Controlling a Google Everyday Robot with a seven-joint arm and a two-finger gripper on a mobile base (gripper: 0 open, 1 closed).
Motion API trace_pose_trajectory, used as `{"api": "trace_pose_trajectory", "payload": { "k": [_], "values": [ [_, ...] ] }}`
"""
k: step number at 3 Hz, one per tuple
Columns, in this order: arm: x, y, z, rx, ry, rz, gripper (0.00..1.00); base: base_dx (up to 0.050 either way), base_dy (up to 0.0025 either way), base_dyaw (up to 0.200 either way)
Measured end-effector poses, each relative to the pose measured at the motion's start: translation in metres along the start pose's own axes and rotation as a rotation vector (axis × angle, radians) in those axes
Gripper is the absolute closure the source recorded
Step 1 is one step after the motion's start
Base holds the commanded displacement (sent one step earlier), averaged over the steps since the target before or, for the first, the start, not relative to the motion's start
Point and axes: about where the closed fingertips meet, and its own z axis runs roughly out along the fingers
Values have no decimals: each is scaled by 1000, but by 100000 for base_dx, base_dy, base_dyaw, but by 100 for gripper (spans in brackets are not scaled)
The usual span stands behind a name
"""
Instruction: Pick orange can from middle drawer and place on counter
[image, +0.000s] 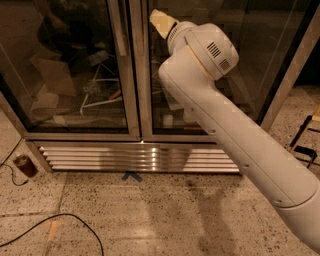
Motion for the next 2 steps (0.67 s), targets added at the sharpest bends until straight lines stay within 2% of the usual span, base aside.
{"api": "trace_pose_trajectory", "payload": {
  "k": [1, 2],
  "values": [
    [-5, 3, 1, -3, 18, 7, 0, 0, 0, 0],
    [-20, 20, -18, -32, 49, 63, 0, 0, 0, 0]
  ]
}}
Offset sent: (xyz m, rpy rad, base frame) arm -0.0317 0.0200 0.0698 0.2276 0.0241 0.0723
